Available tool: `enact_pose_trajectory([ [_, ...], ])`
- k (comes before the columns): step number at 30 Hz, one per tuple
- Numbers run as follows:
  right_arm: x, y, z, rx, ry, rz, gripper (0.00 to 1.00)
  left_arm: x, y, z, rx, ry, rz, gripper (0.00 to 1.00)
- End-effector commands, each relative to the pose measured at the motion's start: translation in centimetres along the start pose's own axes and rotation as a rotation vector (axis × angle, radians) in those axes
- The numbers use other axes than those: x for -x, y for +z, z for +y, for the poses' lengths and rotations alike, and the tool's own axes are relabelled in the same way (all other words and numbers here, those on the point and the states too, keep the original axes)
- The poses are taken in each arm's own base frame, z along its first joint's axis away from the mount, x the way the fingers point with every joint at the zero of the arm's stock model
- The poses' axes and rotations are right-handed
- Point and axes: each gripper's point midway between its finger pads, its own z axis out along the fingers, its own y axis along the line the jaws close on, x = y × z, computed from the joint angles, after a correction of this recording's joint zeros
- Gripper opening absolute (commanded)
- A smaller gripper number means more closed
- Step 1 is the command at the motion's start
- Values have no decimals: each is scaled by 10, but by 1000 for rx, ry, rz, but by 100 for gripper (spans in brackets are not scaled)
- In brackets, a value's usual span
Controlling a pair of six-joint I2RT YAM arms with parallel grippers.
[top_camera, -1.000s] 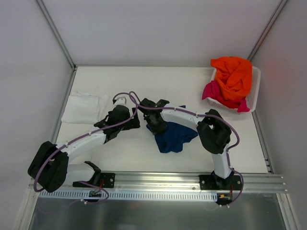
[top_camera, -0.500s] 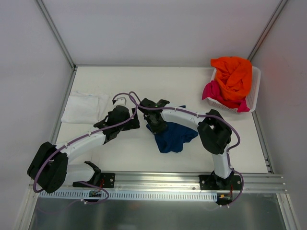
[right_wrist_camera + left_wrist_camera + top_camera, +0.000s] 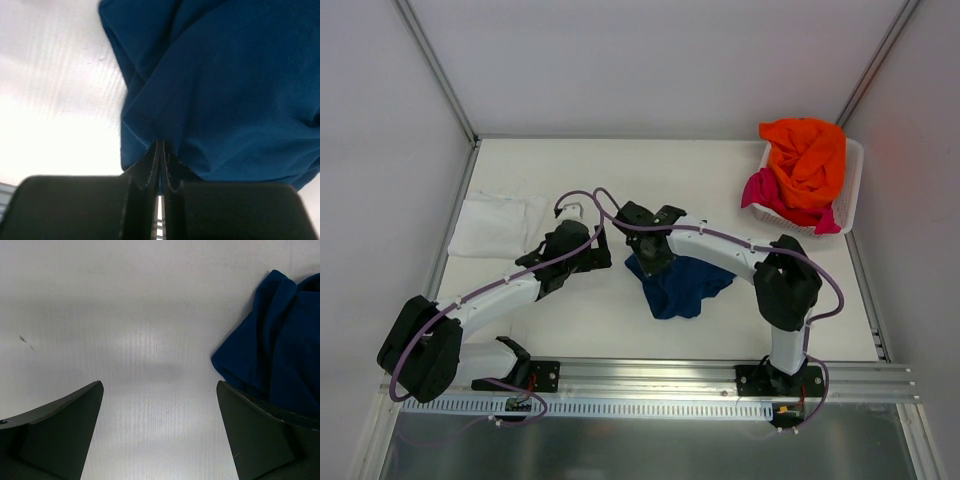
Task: Fold and stack the t-shirts
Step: Flatten out the tshirt
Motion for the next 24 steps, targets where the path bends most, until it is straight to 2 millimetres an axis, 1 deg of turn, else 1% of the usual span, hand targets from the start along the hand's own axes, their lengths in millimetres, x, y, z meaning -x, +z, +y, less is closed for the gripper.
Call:
enact_pose_trajectory([
  [1,3,-20,-20,-78,17,-62,0,8,-1,-3,-1,-3,-36,99],
  [3,9,-36,-33,-108,37,-96,0,10,-1,-3,-2,2,-40,99],
  [4,16,-47,-45,-146,53,-133,1,11,-1,-4,-2,2,-42,99],
  [5,23,-67,-57,-164,79,-185,0,10,0,-4,-2,3,-37,99],
  [6,23,-82,-68,-194,87,-199,0,10,0,-6,-7,0,-33,99],
  [7,27,-96,-82,-243,103,-237,0,12,1,-8,-12,-2,-32,99],
  [8,34,-125,-95,-249,140,-309,0,10,4,-8,-10,-4,-24,99],
  [10,29,-154,-113,-285,162,-349,1,12,6,-15,-32,-1,-16,99],
  [11,28,-181,-127,-301,204,-413,0,12,8,-17,-37,-2,-12,99],
  [12,19,-191,-135,-318,209,-416,0,14,8,-21,-46,-4,-14,99],
  [14,9,-213,-151,-361,239,-451,0,14,11,-26,-64,-4,-5,99],
  [15,-6,-227,-160,-371,268,-465,1,17,11,-29,-72,-8,-9,99],
  [17,-20,-241,-176,-419,303,-491,0,17,12,-34,-89,-8,-1,99],
  [18,-34,-250,-184,-424,334,-509,0,21,13,-38,-100,-8,-6,99],
  [19,-41,-256,-191,-447,352,-528,0,21,14,-41,-111,-8,2,99],
  [20,-47,-260,-195,-449,368,-543,0,22,14,-43,-117,-5,4,99],
  [21,-56,-269,-201,-438,392,-574,0,27,14,-49,-132,-6,-2,99],
  [23,-64,-277,-207,-440,410,-598,0,27,16,-56,-154,-7,13,99],
  [24,-66,-283,-210,-434,424,-619,0,31,18,-61,-171,-11,12,99],
])
